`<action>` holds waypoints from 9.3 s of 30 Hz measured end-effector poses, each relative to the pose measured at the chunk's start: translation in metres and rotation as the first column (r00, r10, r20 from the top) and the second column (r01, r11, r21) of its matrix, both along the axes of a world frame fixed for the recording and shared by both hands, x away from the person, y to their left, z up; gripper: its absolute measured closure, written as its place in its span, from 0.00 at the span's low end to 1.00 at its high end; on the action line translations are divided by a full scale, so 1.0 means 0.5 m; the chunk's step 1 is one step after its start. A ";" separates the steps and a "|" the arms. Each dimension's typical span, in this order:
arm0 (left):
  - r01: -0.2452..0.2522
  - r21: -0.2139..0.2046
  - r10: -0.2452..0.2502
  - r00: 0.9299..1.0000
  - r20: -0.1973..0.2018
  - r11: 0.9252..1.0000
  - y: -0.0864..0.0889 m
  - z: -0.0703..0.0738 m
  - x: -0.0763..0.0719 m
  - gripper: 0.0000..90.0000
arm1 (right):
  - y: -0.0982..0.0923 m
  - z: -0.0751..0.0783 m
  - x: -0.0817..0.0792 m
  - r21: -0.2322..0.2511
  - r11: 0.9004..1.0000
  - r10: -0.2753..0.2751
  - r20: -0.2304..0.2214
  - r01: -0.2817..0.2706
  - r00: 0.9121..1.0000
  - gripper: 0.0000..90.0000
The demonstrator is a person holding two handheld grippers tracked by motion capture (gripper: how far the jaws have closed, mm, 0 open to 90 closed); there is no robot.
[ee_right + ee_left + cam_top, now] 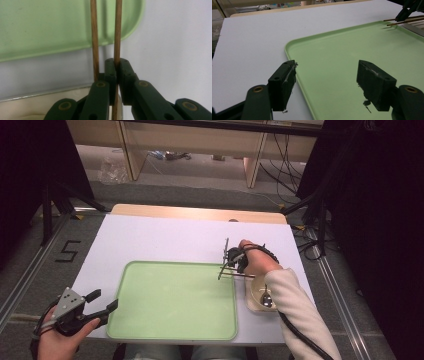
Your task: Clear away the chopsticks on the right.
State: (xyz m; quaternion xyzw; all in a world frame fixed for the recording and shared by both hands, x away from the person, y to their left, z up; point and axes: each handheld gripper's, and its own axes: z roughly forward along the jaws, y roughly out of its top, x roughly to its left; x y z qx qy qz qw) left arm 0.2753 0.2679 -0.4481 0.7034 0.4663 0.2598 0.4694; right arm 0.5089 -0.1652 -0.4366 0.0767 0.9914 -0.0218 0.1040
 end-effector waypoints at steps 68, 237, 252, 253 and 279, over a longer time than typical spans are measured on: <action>0.001 -0.008 -0.001 1.000 0.002 1.000 0.000 0.000 0.000 0.35 | -0.050 0.200 -0.099 0.950 0.293 -0.591 0.090 0.110 0.802 0.97; 0.002 0.003 -0.002 1.000 -0.013 1.000 0.000 -0.003 0.002 0.36 | 0.000 0.043 -0.018 0.066 0.991 -0.116 -0.020 0.117 0.993 0.65; 0.001 0.006 -0.001 1.000 -0.016 1.000 0.000 -0.003 0.001 0.36 | 0.007 0.018 -0.014 0.017 0.994 -0.106 -0.058 0.107 0.993 0.72; 0.001 0.006 -0.001 1.000 -0.016 1.000 0.000 -0.003 0.001 0.36 | 0.008 0.015 -0.014 0.013 0.994 -0.104 -0.060 0.105 0.993 0.74; 0.002 0.009 -0.002 1.000 -0.017 1.000 0.000 -0.004 0.001 0.36 | 0.014 -0.018 -0.014 -0.039 0.996 -0.080 -0.082 0.077 0.993 0.94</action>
